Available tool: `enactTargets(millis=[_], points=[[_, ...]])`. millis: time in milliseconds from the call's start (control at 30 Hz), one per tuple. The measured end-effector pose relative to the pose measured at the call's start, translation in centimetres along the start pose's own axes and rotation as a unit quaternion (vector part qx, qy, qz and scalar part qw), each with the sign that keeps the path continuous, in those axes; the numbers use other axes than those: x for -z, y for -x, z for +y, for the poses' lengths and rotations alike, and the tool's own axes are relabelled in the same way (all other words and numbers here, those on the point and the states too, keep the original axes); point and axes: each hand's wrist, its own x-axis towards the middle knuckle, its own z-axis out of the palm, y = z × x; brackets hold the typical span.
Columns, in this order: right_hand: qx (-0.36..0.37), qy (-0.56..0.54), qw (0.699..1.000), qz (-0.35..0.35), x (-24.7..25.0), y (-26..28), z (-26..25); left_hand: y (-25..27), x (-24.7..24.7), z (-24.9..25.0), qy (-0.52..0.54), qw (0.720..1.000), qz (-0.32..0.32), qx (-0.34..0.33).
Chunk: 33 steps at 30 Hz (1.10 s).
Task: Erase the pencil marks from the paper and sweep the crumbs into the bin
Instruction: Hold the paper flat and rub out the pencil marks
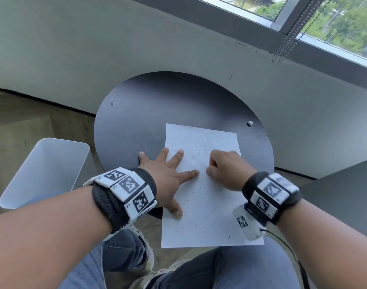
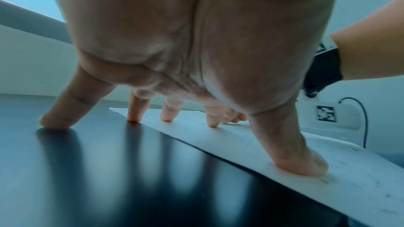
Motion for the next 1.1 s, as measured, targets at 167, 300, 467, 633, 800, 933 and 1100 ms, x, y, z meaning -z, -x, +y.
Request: enactTargets(millis=[167, 300, 467, 633, 800, 933, 1100], points=[[0.001, -0.023, 1.0, 0.009, -0.4, 0.7, 0.1, -0.2, 0.4, 0.5, -0.007, 1.0, -0.017, 0.005], [-0.016, -0.005, 0.999, 0.045, 1.1, -5.3, -1.0, -0.2, 0.4, 0.4, -0.006, 1.0, -0.019, 0.004], [-0.056, 0.024, 0.996, 0.06, 2.8, -9.7, -1.7, -0.2, 0.5, 0.5, -0.014, 1.0, -0.023, 0.009], [-0.025, 0.029, 0.999, 0.032, 1.3, -4.7, -0.6, -0.4, 0.8, 0.8, -0.042, 0.999, -0.022, 0.008], [-0.022, -0.009, 1.0, 0.005, -0.9, 1.5, 0.8, -0.5, 0.7, 1.0, -0.04, 0.999, -0.024, 0.0], [-0.024, -0.001, 0.999, 0.031, 0.2, -1.7, 0.0, -0.6, 0.8, 1.1, -0.045, 0.999, -0.026, -0.008], [-0.038, 0.037, 0.997, 0.064, 2.5, -9.2, -1.5, -0.5, 0.6, 0.7, -0.028, 0.999, -0.02, -0.015]])
